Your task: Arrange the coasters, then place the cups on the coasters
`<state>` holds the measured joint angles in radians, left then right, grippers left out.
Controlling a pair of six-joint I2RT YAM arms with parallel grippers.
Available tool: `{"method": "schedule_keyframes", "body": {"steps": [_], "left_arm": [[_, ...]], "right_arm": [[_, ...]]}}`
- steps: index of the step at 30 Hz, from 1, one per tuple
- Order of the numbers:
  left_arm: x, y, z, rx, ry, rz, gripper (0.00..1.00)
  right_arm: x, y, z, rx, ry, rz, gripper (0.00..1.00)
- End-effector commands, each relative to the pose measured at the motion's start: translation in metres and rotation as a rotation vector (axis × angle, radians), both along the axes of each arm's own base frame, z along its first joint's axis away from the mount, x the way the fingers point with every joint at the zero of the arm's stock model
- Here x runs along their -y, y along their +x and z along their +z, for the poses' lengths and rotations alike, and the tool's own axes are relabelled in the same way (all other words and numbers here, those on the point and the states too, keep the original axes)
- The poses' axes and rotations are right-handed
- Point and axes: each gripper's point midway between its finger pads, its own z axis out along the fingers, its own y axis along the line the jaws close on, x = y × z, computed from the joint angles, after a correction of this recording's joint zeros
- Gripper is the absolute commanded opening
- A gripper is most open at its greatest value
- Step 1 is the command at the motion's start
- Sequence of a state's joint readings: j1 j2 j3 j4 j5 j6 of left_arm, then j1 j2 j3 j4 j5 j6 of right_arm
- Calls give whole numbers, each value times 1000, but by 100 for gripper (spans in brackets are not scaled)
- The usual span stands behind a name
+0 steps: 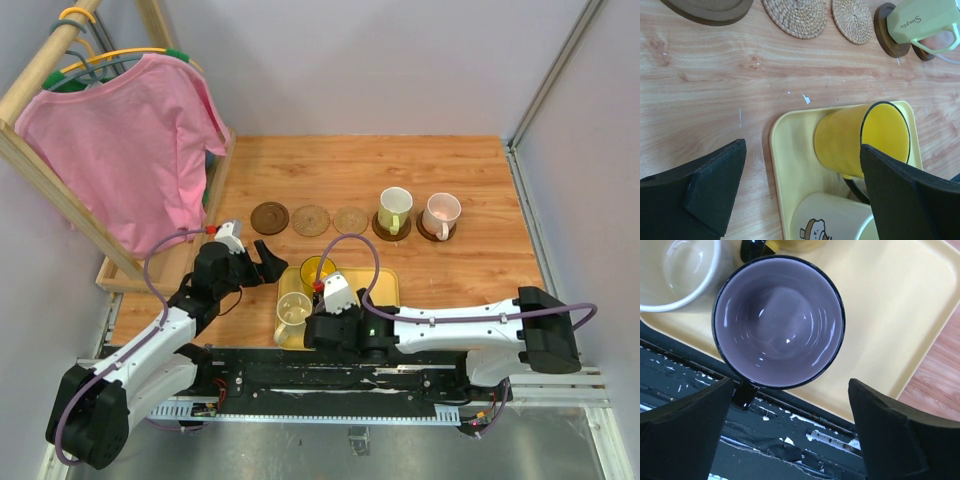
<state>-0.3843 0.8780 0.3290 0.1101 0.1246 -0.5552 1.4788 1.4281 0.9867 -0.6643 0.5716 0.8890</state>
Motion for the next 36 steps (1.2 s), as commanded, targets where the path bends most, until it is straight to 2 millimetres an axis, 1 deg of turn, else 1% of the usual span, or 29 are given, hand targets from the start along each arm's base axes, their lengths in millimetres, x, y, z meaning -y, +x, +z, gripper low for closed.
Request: {"method": "schedule_keyframes", "body": {"steps": [1, 4, 7, 10, 12, 15, 17, 20, 23, 29, 34, 36], "left_arm": [[4, 0, 5, 21, -16, -11, 100], [5, -1, 4, 21, -17, -14, 100], [5, -1, 3, 18, -16, -15, 100], [5, -2, 0, 13, -17, -14, 100], [5, -2, -1, 12, -19, -13, 100], [5, -2, -3, 6, -19, -13, 100], [5, -2, -4, 2, -19, -14, 100], [5, -3, -5, -2, -19, -13, 99], [5, -3, -7, -5, -17, -12, 100], [4, -4, -10, -15, -14, -11, 100], [5, -5, -12, -19, -13, -12, 100], [4, -5, -13, -21, -13, -11, 100]], "right_arm": [[28, -2, -3, 18, -104, -95, 98], [47, -2, -7, 22, -139, -154, 98], [56, -3, -9, 15, -121, -177, 98], [53, -5, -10, 2, -77, -155, 100], [43, -9, -13, -18, -53, -90, 96], [25, -14, -16, -39, -15, -6, 86], [16, -16, -19, -48, -11, 37, 77], [9, -17, -25, -53, -33, 62, 64], [6, -18, -32, -66, -63, 74, 55], [6, -19, -37, -70, -83, 71, 44], [9, -18, -36, -64, -72, 61, 22], [10, -18, -36, -67, -72, 63, 11]]}}
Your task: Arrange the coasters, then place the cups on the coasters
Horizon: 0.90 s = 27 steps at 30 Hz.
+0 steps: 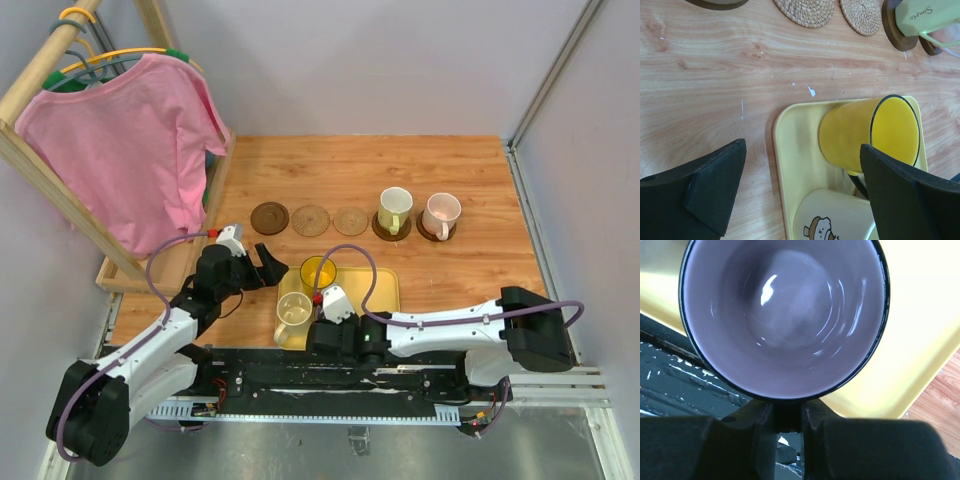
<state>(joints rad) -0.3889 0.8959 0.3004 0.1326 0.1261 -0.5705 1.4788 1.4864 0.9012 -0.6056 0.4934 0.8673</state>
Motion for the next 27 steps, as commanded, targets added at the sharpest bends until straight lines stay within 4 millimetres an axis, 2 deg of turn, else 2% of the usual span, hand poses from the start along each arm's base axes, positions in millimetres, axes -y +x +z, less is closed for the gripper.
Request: {"method": "schedule_keyframes", "body": {"steps": [1, 2, 9, 14, 20, 27], "left_arm": [[4, -1, -1, 6, -9, -11, 100], [3, -1, -2, 4, -9, -10, 100], [3, -1, -2, 3, -6, -11, 100], [4, 1, 2, 15, -8, -12, 100], [5, 6, 10, 32, -10, -9, 100], [3, 19, 23, 66, 18, 14, 100]], "right_arm": [[-2, -5, 6, 6, 18, 20, 4], [-1, -6, 7, 3, 18, 20, 1], [19, -5, 18, 22, 18, -38, 1], [43, 9, 51, 103, 55, -174, 1], [62, 44, 83, 195, 136, -343, 1], [64, 103, 118, 262, 164, -455, 1]]}}
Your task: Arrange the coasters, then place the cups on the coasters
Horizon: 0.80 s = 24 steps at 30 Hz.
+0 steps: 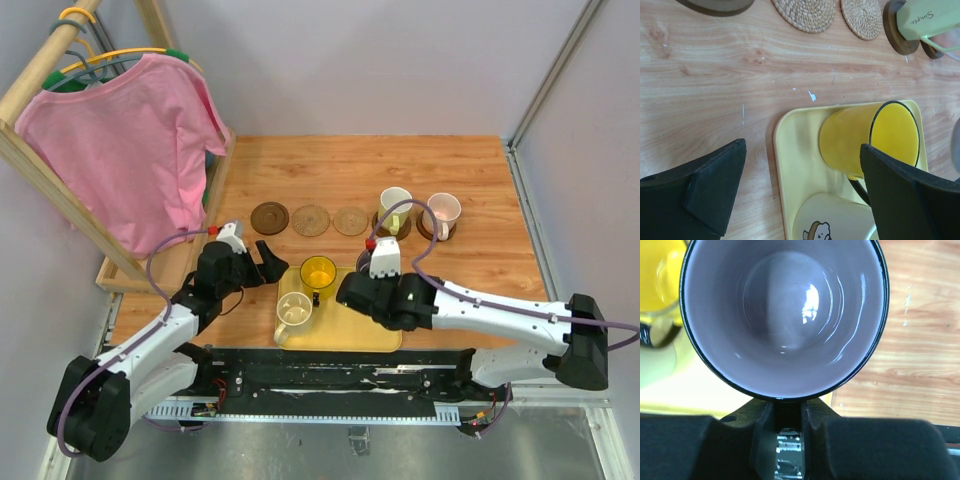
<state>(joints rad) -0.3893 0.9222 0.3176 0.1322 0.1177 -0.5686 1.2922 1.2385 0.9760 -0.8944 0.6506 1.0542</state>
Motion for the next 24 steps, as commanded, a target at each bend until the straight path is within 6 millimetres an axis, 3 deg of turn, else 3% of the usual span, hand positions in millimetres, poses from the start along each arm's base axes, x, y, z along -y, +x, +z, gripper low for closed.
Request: {"method": "schedule_keyframes", "body": {"steps": [1, 5, 16, 24], "left_arm": [[2, 18, 25, 76, 19, 12, 100], [2, 25, 25, 71, 40, 16, 100], [2, 40, 15, 41, 83, 33, 100], [2, 48, 9, 25, 108, 43, 100]], "right_arm": [[0, 52, 43, 139, 22, -95, 1], [-10, 85, 57, 141, 32, -128, 1], [-38, 177, 56, 87, -5, -120, 1], [-48, 230, 29, 41, 1, -154, 1]]}}
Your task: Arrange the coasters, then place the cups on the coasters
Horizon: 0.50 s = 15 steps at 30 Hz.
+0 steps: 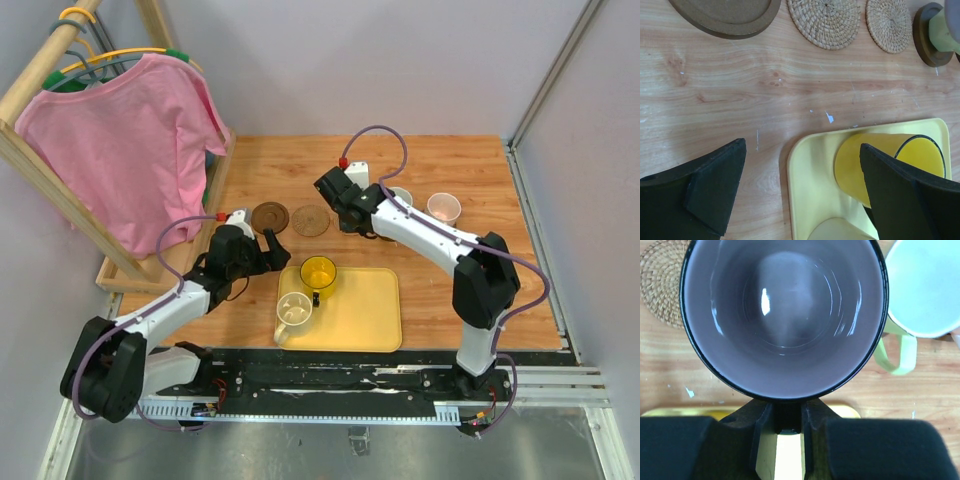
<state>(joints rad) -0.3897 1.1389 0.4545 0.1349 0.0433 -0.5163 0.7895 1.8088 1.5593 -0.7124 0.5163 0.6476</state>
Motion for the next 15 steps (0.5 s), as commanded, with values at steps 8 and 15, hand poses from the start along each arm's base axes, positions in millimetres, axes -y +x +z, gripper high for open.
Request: {"method": "schedule_keyframes", "body": {"steps": [8, 15], "left_arm": [[2, 11, 13, 68, -17, 20, 100], [-3, 11, 14, 84, -5, 36, 100]], "right_arm": [[-7, 48, -11, 36, 68, -39, 1], [-12, 57, -23, 46, 73, -36, 1]]}}
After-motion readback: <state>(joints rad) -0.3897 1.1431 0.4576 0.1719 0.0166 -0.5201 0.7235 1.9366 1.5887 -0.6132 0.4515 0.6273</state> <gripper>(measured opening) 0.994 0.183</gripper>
